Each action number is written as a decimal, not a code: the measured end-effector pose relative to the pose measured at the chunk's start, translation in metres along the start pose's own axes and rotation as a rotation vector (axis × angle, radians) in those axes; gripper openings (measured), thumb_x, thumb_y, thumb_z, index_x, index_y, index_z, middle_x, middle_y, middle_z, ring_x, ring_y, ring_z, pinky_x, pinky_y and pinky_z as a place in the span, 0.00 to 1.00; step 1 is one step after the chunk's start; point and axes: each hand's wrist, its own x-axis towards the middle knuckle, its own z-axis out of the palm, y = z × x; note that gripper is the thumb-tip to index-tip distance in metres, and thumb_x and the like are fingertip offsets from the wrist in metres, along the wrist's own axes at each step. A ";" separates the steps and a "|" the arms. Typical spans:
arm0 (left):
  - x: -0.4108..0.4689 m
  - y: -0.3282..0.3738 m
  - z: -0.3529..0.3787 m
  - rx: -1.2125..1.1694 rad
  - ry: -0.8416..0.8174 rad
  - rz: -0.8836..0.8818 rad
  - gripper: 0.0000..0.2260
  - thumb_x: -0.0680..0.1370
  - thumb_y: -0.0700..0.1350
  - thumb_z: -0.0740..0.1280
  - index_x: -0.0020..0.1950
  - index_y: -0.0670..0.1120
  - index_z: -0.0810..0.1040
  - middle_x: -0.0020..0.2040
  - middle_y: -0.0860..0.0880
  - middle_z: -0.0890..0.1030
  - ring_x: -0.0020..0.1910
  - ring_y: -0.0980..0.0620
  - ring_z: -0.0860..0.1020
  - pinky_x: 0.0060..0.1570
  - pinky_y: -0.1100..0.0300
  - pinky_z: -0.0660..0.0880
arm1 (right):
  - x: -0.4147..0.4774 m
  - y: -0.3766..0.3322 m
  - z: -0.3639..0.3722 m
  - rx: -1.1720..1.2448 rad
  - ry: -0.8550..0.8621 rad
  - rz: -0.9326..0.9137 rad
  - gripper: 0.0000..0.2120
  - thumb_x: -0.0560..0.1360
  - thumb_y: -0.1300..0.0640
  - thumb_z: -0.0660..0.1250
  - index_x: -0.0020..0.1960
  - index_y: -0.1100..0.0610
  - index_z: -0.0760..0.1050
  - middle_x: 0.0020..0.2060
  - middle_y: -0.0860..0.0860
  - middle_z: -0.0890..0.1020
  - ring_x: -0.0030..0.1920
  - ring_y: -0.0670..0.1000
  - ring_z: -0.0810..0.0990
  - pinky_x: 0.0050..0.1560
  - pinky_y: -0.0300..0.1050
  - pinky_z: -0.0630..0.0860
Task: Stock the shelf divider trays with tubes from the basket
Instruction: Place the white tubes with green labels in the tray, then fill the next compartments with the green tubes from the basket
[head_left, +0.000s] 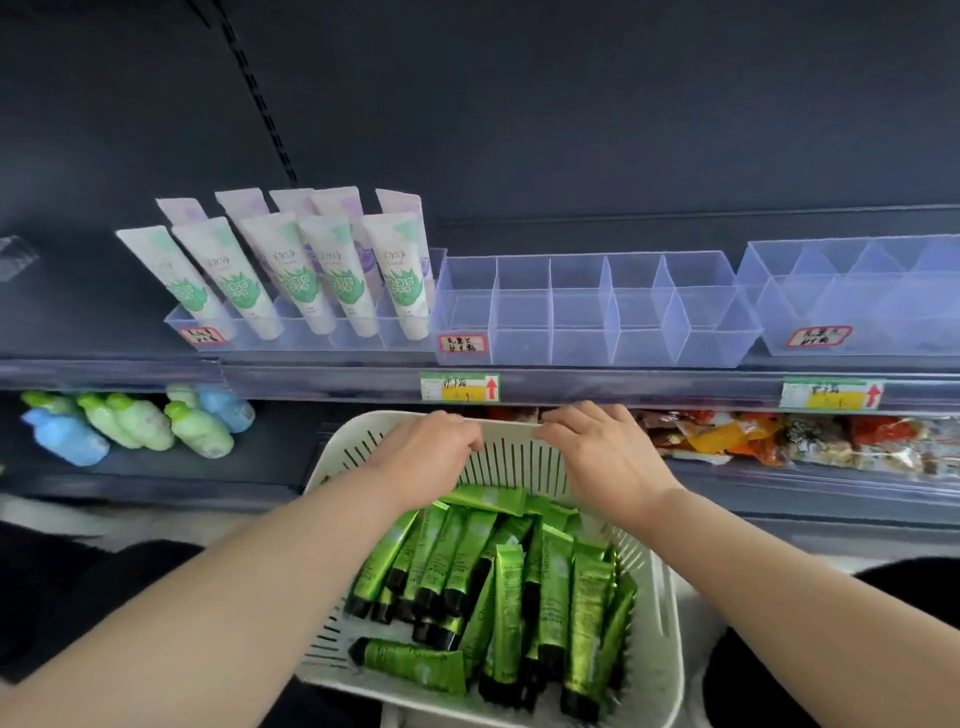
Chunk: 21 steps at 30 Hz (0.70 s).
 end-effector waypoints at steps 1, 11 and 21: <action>0.003 0.000 0.002 0.018 -0.035 0.002 0.12 0.80 0.43 0.59 0.59 0.52 0.77 0.59 0.53 0.78 0.58 0.50 0.75 0.56 0.51 0.74 | -0.001 0.003 0.000 -0.009 -0.014 0.001 0.25 0.70 0.58 0.67 0.67 0.48 0.71 0.64 0.46 0.74 0.64 0.51 0.71 0.60 0.49 0.66; -0.013 -0.024 0.027 0.151 0.042 -0.024 0.16 0.77 0.36 0.60 0.58 0.53 0.77 0.55 0.54 0.79 0.56 0.52 0.73 0.52 0.56 0.70 | -0.022 -0.013 0.031 -0.084 -0.145 0.144 0.38 0.70 0.62 0.64 0.76 0.51 0.53 0.77 0.54 0.50 0.76 0.53 0.48 0.74 0.54 0.49; -0.045 -0.055 0.018 0.107 0.058 -0.536 0.16 0.75 0.38 0.62 0.63 0.43 0.69 0.65 0.44 0.66 0.59 0.43 0.67 0.51 0.51 0.73 | -0.028 -0.019 0.048 -0.086 -0.132 0.205 0.37 0.80 0.48 0.53 0.74 0.54 0.29 0.73 0.51 0.33 0.73 0.49 0.30 0.71 0.54 0.33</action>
